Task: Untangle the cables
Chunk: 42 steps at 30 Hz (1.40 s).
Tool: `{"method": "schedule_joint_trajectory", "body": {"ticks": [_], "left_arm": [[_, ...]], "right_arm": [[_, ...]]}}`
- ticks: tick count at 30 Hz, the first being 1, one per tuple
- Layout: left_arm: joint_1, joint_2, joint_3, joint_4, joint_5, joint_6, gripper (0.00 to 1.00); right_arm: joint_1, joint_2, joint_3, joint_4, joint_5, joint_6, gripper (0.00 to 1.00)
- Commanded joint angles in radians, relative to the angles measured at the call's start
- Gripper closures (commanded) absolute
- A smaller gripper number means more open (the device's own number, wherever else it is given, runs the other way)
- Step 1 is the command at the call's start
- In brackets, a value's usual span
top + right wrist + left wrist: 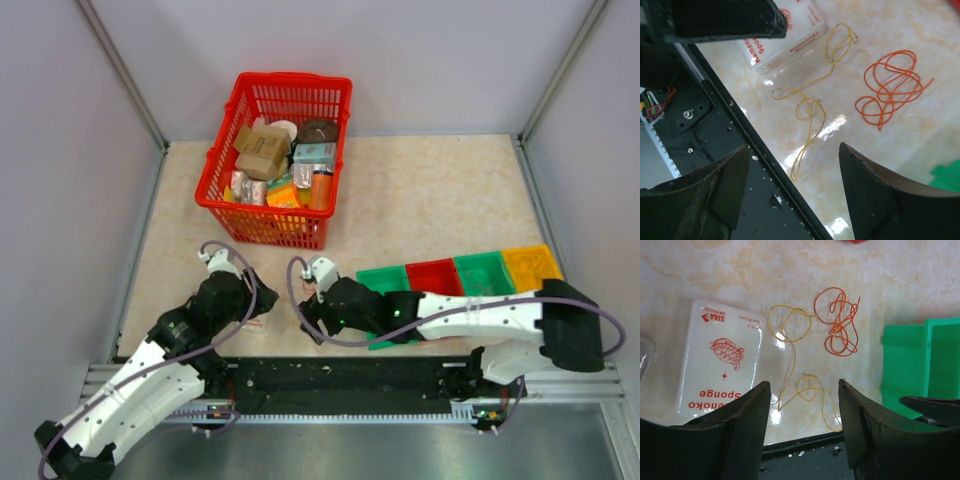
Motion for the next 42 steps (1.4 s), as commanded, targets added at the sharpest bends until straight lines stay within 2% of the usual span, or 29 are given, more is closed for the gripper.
{"method": "schedule_joint_trajectory", "body": {"ticks": [1, 5, 12, 14, 20, 22, 23, 27, 32, 37, 40, 41, 42], "left_arm": [[0.002, -0.084, 0.014, -0.067, -0.117, -0.053, 0.40], [0.004, -0.167, 0.007, -0.089, -0.148, -0.061, 0.40], [0.004, -0.232, 0.012, -0.093, -0.164, -0.059, 0.41], [0.001, -0.232, 0.015, -0.104, -0.170, -0.055, 0.41], [0.002, -0.226, 0.003, -0.083, -0.145, -0.055, 0.41], [0.004, -0.216, -0.002, -0.078, -0.136, -0.055, 0.41], [0.001, -0.212, -0.003, -0.075, -0.133, -0.053, 0.41], [0.004, -0.195, 0.003, -0.034, -0.108, -0.027, 0.41], [0.002, -0.135, -0.023, 0.136, 0.000, 0.060, 0.33], [0.001, 0.142, 0.006, 0.264, 0.222, 0.100, 0.28], [0.002, 0.305, 0.050, 0.318, 0.339, 0.139, 0.24], [0.001, 0.349, 0.058, 0.339, 0.359, 0.146, 0.15], [0.001, 0.398, 0.072, 0.339, 0.361, 0.152, 0.15]], "right_arm": [[0.011, 0.125, 0.031, 0.228, -0.032, -0.028, 0.29], [0.011, 0.231, 0.057, 0.225, -0.050, -0.038, 0.29], [0.011, 0.407, 0.140, 0.237, -0.041, -0.040, 0.36], [0.011, 0.450, 0.157, 0.234, -0.009, -0.028, 0.41], [0.011, 0.484, 0.177, 0.184, 0.132, 0.011, 0.70], [0.011, 0.464, 0.171, 0.162, 0.175, 0.017, 0.90], [0.011, 0.442, 0.168, 0.148, 0.195, 0.017, 1.00], [0.011, 0.233, 0.123, 0.107, 0.213, 0.008, 1.00], [-0.024, -0.019, 0.083, 0.078, 0.142, 0.024, 1.00], [-0.069, -0.190, 0.115, -0.045, 0.183, 0.054, 1.00], [-0.096, -0.279, 0.152, -0.183, 0.320, 0.066, 1.00], [-0.112, -0.316, 0.154, -0.217, 0.359, 0.066, 1.00], [-0.142, -0.351, 0.158, -0.264, 0.405, 0.083, 1.00]]}}
